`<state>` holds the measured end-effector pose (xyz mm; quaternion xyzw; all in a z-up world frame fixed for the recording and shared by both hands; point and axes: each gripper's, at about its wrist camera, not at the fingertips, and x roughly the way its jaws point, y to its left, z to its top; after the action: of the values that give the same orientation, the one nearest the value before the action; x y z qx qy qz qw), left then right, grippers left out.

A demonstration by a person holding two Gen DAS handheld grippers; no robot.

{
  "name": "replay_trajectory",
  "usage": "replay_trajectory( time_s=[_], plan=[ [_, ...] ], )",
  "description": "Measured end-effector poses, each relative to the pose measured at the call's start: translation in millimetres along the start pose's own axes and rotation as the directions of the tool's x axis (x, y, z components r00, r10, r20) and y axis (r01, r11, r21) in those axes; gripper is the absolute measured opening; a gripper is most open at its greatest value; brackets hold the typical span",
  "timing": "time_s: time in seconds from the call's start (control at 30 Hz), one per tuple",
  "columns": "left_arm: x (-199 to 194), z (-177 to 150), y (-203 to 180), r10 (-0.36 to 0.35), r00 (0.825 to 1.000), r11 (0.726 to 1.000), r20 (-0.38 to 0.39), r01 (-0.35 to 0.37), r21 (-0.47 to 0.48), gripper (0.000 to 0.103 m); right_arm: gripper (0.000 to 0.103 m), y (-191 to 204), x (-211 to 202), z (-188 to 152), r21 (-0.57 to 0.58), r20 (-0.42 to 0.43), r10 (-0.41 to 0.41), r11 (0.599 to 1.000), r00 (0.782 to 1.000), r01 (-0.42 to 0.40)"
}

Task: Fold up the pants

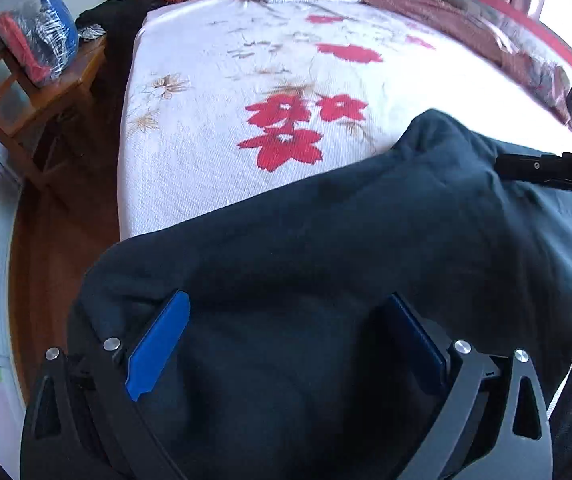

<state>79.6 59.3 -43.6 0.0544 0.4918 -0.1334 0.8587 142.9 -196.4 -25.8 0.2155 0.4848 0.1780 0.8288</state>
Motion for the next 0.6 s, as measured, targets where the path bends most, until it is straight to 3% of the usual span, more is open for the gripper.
replay_trajectory(
  time_s=[0.07,0.1,0.17,0.23,0.3,0.33,0.4,0.43,0.5,0.6],
  plan=[
    [-1.5,0.3,-5.7,0.025,1.000,0.999,-0.006,-0.025,0.025,0.098,0.045,19.7,-22.8,-7.0,-0.023,0.087,0.069,0.997,0.994,-0.067],
    [-1.3,-0.1,-6.0,0.028,1.000,1.000,-0.006,-0.028,0.013,0.098,0.045,33.5,-25.5,-13.6,-0.066,0.082,0.057,0.997,0.995,-0.051],
    [-3.3,2.1,-4.8,0.015,1.000,1.000,0.003,-0.015,-0.013,0.098,0.045,45.9,-10.0,-29.7,-0.123,0.014,0.041,0.992,0.999,-0.039],
    [-8.0,4.8,-3.4,-0.001,1.000,1.000,-0.002,0.001,-0.031,0.098,0.053,39.2,22.7,-49.0,-0.144,-0.093,-0.009,0.990,0.996,-0.005],
    [-18.3,7.0,1.8,-0.013,1.000,0.999,-0.002,0.013,-0.049,0.098,0.053,55.7,13.5,-53.7,-0.242,-0.032,-0.062,0.969,0.998,0.052],
    [-26.2,5.6,5.6,-0.017,1.000,0.998,-0.001,0.017,-0.064,0.098,0.053,62.4,3.6,-53.2,-0.228,-0.013,-0.059,0.972,0.998,0.055],
    [-47.8,-0.5,20.5,-0.018,0.999,0.992,0.027,0.021,-0.121,0.098,0.053,69.8,-26.6,-60.0,-0.171,0.085,0.036,0.985,0.996,-0.021],
    [-56.5,-3.6,28.5,-0.010,0.999,0.988,0.032,0.015,-0.153,0.098,0.056,74.5,-35.9,-68.6,-0.180,0.102,0.011,0.984,0.995,0.008],
    [-72.4,-11.7,43.8,-0.007,0.999,0.979,0.048,0.016,-0.203,0.099,0.056,81.5,-47.0,-93.2,-0.238,0.099,-0.049,0.969,0.994,0.071],
    [-82.1,-25.1,53.9,0.002,0.999,0.976,0.034,0.005,-0.216,0.099,0.056,79.5,-58.9,-125.5,-0.242,0.071,-0.067,0.967,0.995,0.083]
  ],
)
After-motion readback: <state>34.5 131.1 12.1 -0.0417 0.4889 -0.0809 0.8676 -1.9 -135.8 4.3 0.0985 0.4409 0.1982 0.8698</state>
